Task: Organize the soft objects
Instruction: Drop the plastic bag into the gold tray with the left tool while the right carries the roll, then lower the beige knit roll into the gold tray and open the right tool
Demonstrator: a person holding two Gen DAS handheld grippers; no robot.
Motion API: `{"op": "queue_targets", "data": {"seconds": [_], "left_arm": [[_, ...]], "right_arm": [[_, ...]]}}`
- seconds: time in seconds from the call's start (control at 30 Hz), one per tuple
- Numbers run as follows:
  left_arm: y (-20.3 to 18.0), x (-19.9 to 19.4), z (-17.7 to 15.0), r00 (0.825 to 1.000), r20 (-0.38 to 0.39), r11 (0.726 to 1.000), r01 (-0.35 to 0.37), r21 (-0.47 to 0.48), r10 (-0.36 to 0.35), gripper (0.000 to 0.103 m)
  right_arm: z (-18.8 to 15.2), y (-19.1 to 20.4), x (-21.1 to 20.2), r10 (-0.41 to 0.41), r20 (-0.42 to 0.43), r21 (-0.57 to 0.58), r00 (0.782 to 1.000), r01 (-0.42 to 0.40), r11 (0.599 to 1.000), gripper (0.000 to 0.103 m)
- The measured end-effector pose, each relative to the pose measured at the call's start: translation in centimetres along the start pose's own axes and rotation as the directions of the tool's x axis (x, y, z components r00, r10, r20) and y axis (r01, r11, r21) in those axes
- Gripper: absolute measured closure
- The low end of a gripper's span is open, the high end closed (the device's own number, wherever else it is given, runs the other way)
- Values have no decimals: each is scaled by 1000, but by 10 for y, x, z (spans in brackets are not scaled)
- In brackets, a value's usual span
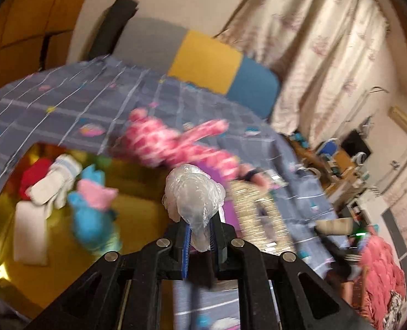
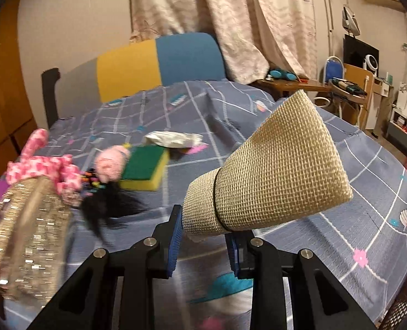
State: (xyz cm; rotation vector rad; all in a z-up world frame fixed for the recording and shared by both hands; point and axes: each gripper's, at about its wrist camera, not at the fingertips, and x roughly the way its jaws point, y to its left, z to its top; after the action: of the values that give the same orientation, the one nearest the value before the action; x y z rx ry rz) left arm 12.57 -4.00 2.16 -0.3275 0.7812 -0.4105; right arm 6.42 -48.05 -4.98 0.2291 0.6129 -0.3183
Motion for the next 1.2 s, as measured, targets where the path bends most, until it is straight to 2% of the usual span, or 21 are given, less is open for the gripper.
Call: {"op": "queue_targets", "data": {"seconds": [0.23, 0.33, 0.43, 0.5, 0.53, 0.63, 0.77, 0.93, 1.03, 1.2], "left_arm": [[51, 45, -3, 994, -78, 996, -81, -34, 78, 92], [59, 64, 1, 990, -112, 995, -88, -39, 83, 92], [62, 81, 5, 989, -140, 997, -61, -48, 53, 91], [64, 89, 8, 988, -142, 996, -74, -53, 66, 80], [66, 92, 11, 987, -148, 995, -69, -65, 59, 68], [71, 87, 17, 989, -147, 993, -35, -117, 18, 62], [77, 58, 18, 996, -88, 994, -21, -109, 11, 60], [108, 10, 11, 1000, -12, 984, -8, -179, 6, 60], [130, -19, 2, 998, 25, 975, -52, -217, 59, 60], [157, -52, -10, 990, 45, 965, -118, -234, 132, 60]], "right_arm": [[6, 51, -49, 96, 15, -77, 995, -94, 993, 73], [9, 70, -77, 140, 30, -114, 990, -136, 984, 73], [12, 88, -101, 187, 29, -138, 982, -181, 974, 73], [13, 104, -113, 226, 13, -156, 974, -221, 963, 73], [12, 111, -116, 240, 7, -164, 971, -236, 958, 73], [10, 140, -128, 298, -20, -199, 954, -296, 934, 73], [3, 184, -136, 386, -74, -255, 920, -391, 884, 73], [-14, 241, -133, 488, -184, -303, 854, -521, 798, 73], [-32, 277, -124, 507, -268, -344, 819, -573, 744, 73], [-61, 325, -107, 518, -396, -382, 758, -649, 658, 73]]}}
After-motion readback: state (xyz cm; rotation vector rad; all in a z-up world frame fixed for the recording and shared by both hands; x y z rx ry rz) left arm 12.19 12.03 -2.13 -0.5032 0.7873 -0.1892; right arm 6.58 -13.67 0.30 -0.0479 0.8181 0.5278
